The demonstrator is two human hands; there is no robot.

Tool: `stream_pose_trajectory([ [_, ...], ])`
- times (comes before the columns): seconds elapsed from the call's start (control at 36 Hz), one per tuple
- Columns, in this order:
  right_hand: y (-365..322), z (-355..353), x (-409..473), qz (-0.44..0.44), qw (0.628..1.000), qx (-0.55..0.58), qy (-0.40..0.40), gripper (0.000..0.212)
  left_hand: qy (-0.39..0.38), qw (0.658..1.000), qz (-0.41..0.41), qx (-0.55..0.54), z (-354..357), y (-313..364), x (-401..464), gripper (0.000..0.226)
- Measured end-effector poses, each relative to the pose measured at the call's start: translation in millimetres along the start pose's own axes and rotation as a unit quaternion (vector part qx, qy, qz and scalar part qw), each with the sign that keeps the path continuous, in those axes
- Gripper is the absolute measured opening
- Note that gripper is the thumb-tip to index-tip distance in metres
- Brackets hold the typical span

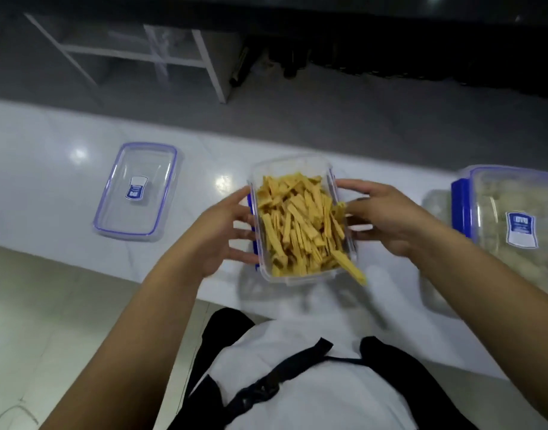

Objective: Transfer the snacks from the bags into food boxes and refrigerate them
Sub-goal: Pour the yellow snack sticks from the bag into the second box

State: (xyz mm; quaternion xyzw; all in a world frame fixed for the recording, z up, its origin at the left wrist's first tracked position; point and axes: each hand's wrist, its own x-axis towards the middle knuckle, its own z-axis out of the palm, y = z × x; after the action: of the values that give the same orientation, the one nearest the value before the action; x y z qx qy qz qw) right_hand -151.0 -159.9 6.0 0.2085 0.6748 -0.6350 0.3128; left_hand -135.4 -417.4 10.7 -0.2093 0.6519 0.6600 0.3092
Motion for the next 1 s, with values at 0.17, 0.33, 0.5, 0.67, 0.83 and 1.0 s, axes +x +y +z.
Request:
stream_pose_trajectory([
  [0.17, 2, -6, -11, -0.037, 0.999, 0.013, -0.011, 0.047, 0.005, 0.999, 0.008, 0.044, -1, -5, -5, 0.06],
  [0.33, 6, 1, -6, -0.019, 1.0, 0.001, -0.001, 0.043, 0.026, 0.996, 0.034, 0.081, 8, -6, -6, 0.062],
  [0.5, 4, 6, -6, 0.005, 1.0, 0.007, -0.009, 0.044, 0.029, 0.996, 0.012, 0.086, 6, -6, -9, 0.063],
  [0.67, -11, -4, -6, -0.073, 0.997, 0.024, -0.034, 0.047, 0.015, 0.995, 0.079, 0.065, -13, 5, -13, 0.062],
  [0.83, -8, 7, 10, -0.03, 1.0, 0.0, 0.01, 0.045, 0.016, 0.995, 0.032, 0.094, 2, 12, 9, 0.063],
  [1.0, -1, -1, 13, -0.041, 0.999, 0.025, 0.005, 0.048, 0.001, 0.996, 0.034, 0.083, -8, 7, 18, 0.061],
])
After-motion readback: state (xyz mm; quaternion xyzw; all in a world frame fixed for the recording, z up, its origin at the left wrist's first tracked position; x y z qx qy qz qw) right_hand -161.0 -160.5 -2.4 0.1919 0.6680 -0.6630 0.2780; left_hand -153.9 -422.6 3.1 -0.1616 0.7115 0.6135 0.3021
